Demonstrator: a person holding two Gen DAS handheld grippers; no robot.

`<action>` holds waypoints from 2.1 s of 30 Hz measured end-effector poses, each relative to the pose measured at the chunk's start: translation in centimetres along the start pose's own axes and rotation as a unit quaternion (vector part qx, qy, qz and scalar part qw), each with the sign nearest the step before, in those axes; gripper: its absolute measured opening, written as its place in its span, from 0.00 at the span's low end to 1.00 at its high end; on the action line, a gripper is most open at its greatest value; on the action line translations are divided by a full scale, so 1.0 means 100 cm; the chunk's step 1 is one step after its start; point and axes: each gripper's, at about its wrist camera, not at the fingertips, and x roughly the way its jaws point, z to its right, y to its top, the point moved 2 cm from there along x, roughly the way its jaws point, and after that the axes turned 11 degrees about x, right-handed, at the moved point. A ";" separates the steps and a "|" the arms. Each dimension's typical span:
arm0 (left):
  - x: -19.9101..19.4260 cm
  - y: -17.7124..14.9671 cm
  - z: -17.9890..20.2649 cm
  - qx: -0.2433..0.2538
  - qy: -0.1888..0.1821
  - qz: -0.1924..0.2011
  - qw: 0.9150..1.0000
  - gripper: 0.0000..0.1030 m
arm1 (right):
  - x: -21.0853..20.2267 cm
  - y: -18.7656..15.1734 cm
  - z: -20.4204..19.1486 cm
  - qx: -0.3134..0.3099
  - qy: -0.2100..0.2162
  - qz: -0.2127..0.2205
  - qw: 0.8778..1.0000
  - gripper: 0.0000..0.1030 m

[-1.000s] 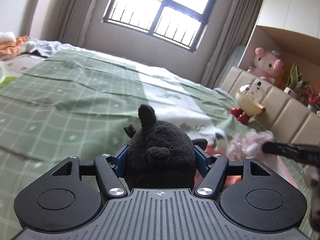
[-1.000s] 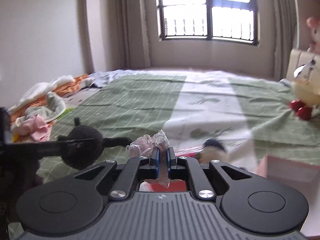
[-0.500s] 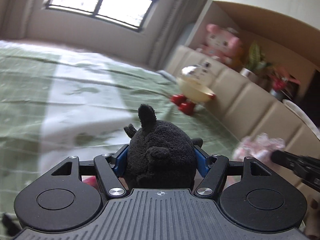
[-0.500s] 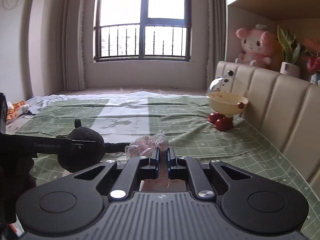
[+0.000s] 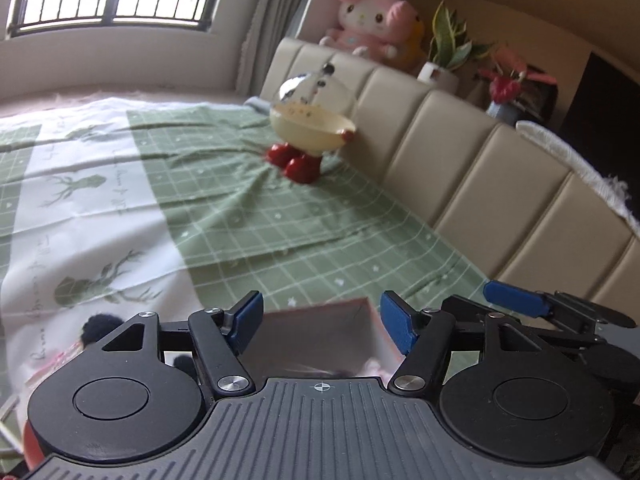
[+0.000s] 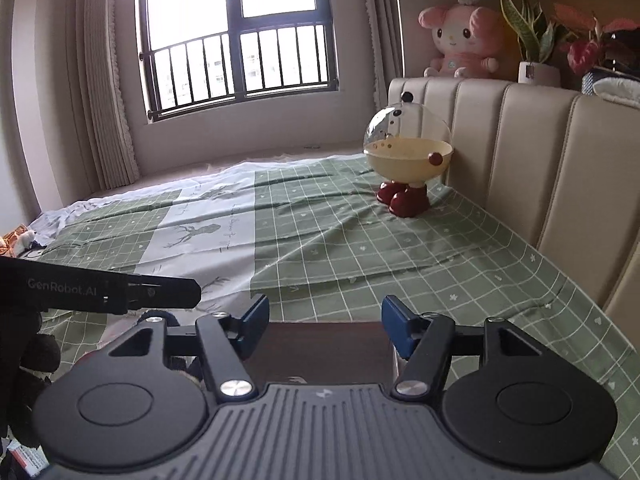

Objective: Organize soft objects
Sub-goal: 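Carry the black plush with the left tool and release it into the pink box, then withdraw the open left tool from the pink box back over the table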

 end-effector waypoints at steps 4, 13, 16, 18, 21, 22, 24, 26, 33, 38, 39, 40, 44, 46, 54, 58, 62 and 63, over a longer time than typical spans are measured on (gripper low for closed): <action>-0.012 -0.028 -0.005 0.011 0.021 -0.026 0.999 0.68 | 0.004 -0.027 -0.013 -0.009 0.003 -0.030 0.999 0.62; -0.074 -0.135 -0.047 0.009 0.109 -0.074 0.991 0.68 | 0.012 -0.121 -0.097 -0.066 0.074 -0.124 0.987 0.70; -0.099 -0.173 -0.067 -0.016 0.121 -0.093 0.988 0.68 | 0.007 -0.150 -0.136 -0.106 0.103 -0.138 0.979 0.72; -0.116 -0.196 -0.077 -0.033 0.128 -0.098 0.986 0.68 | 0.005 -0.166 -0.158 -0.118 0.128 -0.148 0.974 0.76; -0.143 -0.221 -0.091 -0.062 0.139 -0.090 0.984 0.68 | 0.005 -0.186 -0.183 -0.123 0.156 -0.173 0.965 0.76; -0.153 -0.229 -0.096 -0.074 0.141 -0.085 0.984 0.68 | 0.006 -0.192 -0.188 -0.121 0.162 -0.180 0.963 0.76; -0.172 -0.241 -0.106 -0.100 0.147 -0.066 0.982 0.67 | 0.006 -0.201 -0.196 -0.117 0.166 -0.190 0.960 0.76; -0.192 -0.252 -0.120 -0.131 0.167 -0.040 0.976 0.67 | 0.006 -0.209 -0.201 -0.119 0.162 -0.196 0.960 0.76; -0.233 -0.288 -0.175 -0.231 0.218 -0.009 0.948 0.67 | -0.001 -0.221 -0.199 -0.148 0.153 -0.187 0.959 0.76; -0.234 -0.300 -0.192 -0.263 0.196 0.004 0.945 0.67 | 0.006 -0.225 -0.192 -0.112 0.146 -0.192 0.964 0.77; -0.231 -0.296 -0.193 -0.262 0.186 0.009 0.947 0.67 | 0.007 -0.228 -0.190 -0.107 0.145 -0.188 0.966 0.77; -0.227 -0.290 -0.194 -0.253 0.179 0.010 0.951 0.67 | 0.007 -0.232 -0.187 -0.102 0.142 -0.181 0.968 0.77; -0.202 -0.259 -0.185 -0.170 0.159 0.006 0.972 0.67 | 0.005 -0.254 -0.178 -0.112 0.129 -0.160 0.972 0.77; -0.190 -0.242 -0.180 -0.107 0.159 -0.002 0.981 0.67 | 0.006 -0.266 -0.175 -0.126 0.122 -0.156 0.972 0.77; -0.133 -0.196 -0.236 -0.190 0.124 -0.028 0.974 0.67 | 0.002 -0.278 -0.173 -0.139 0.132 -0.124 0.974 0.85; -0.087 -0.180 -0.268 -0.235 0.158 -0.082 0.956 0.67 | 0.004 -0.277 -0.169 -0.127 0.139 -0.126 0.974 0.86; -0.037 -0.173 -0.277 -0.205 0.189 -0.165 0.946 0.71 | 0.005 -0.278 -0.170 -0.129 0.143 -0.128 0.973 0.90; -0.029 -0.173 -0.276 -0.198 0.193 -0.176 0.945 0.75 | 0.006 -0.279 -0.170 -0.130 0.144 -0.129 0.973 0.91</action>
